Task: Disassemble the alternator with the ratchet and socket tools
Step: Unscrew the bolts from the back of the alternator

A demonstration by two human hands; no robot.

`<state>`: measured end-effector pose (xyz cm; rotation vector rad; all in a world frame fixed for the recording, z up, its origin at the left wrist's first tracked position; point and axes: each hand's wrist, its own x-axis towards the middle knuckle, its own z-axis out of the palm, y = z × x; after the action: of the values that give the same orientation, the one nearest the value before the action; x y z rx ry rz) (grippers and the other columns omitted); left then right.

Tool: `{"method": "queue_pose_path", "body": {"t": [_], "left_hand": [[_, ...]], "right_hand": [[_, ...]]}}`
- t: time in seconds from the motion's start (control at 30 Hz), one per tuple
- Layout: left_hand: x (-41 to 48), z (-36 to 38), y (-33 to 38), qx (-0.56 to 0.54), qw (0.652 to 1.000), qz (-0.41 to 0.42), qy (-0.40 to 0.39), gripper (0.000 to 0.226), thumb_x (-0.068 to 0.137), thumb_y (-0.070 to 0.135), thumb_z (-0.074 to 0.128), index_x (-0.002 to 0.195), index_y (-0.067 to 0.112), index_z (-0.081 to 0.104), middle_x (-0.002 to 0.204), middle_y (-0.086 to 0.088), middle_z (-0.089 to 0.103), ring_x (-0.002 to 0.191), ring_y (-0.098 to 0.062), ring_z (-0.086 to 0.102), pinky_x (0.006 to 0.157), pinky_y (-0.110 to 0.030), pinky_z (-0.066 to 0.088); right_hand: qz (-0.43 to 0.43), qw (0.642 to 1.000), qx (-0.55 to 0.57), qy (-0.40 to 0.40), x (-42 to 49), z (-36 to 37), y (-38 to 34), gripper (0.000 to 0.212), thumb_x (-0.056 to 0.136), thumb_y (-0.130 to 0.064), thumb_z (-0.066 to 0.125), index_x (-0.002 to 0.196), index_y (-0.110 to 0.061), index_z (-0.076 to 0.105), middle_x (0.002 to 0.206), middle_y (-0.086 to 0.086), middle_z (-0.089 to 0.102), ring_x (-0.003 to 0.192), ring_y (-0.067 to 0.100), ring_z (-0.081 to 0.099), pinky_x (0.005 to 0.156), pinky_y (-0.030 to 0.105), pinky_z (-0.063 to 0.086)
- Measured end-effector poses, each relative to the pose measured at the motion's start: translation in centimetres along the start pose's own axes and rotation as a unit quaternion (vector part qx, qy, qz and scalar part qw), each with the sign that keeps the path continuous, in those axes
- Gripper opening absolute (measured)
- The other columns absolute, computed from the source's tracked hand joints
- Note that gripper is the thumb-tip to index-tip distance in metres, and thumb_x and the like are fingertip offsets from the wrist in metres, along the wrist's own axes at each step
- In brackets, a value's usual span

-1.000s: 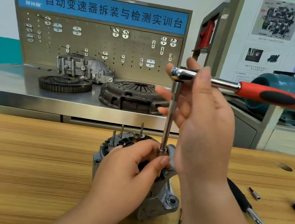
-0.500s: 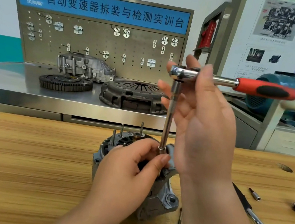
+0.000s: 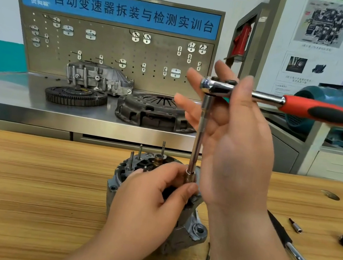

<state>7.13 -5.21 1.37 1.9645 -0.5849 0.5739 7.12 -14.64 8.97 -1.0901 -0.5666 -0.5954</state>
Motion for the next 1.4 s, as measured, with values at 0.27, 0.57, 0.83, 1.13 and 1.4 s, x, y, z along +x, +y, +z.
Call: {"method": "queue_pose_path", "body": {"t": [0.27, 0.57, 0.83, 1.13, 1.4], "left_hand": [[0.0, -0.1, 0.0, -0.014, 1.0, -0.018, 0.01, 0.043, 0.071, 0.064, 0.042, 0.093, 0.032, 0.061, 0.079, 0.006, 0.07, 0.073, -0.016, 0.066, 0.072, -0.042, 0.054], [0.1, -0.2, 0.3, 0.013, 1.0, -0.004, -0.007, 0.024, 0.081, 0.053, 0.046, 0.102, 0.047, 0.054, 0.079, 0.023, 0.068, 0.074, -0.004, 0.063, 0.072, -0.039, 0.052], [0.5, -0.8, -0.1, -0.029, 0.999, -0.021, 0.0, 0.017, 0.075, 0.05, 0.06, 0.075, 0.034, 0.065, 0.065, 0.019, 0.065, 0.061, 0.002, 0.059, 0.052, -0.013, 0.043], [0.6, -1.2, -0.1, -0.022, 0.998, -0.002, -0.054, 0.008, 0.087, 0.045, 0.055, 0.084, 0.045, 0.062, 0.058, 0.027, 0.059, 0.055, 0.008, 0.052, 0.051, -0.014, 0.033], [0.6, -1.3, -0.4, -0.044, 0.998, -0.005, -0.048, 0.012, 0.087, 0.046, 0.059, 0.086, 0.036, 0.066, 0.067, 0.02, 0.066, 0.06, 0.002, 0.058, 0.056, -0.019, 0.041]], "right_hand": [[-0.097, 0.993, -0.064, -0.037, -0.1, 0.4, 0.3, 0.029, 0.097, -0.029, 0.05, 0.122, -0.024, 0.062, 0.12, -0.006, 0.068, 0.097, 0.02, 0.069, 0.084, 0.024, 0.052], [0.078, 0.995, 0.044, -0.043, 0.5, -0.6, -0.4, 0.044, 0.095, -0.049, 0.035, 0.117, -0.02, 0.061, 0.097, 0.001, 0.075, 0.079, 0.02, 0.071, 0.067, 0.026, 0.055], [-0.023, 0.999, -0.01, -0.033, 0.5, -0.6, -0.2, 0.025, 0.093, -0.029, 0.051, 0.115, -0.033, 0.063, 0.123, -0.007, 0.067, 0.096, 0.017, 0.07, 0.078, 0.027, 0.054], [0.094, 0.992, 0.079, -0.033, 0.7, -0.6, 0.0, 0.038, 0.091, -0.045, 0.045, 0.115, -0.021, 0.062, 0.101, 0.002, 0.075, 0.081, 0.02, 0.071, 0.066, 0.026, 0.055], [-0.003, 0.999, 0.042, -0.025, 0.3, -0.2, 0.0, 0.026, 0.095, -0.03, 0.049, 0.118, -0.032, 0.062, 0.125, -0.003, 0.067, 0.09, 0.019, 0.071, 0.07, 0.025, 0.053]]}}
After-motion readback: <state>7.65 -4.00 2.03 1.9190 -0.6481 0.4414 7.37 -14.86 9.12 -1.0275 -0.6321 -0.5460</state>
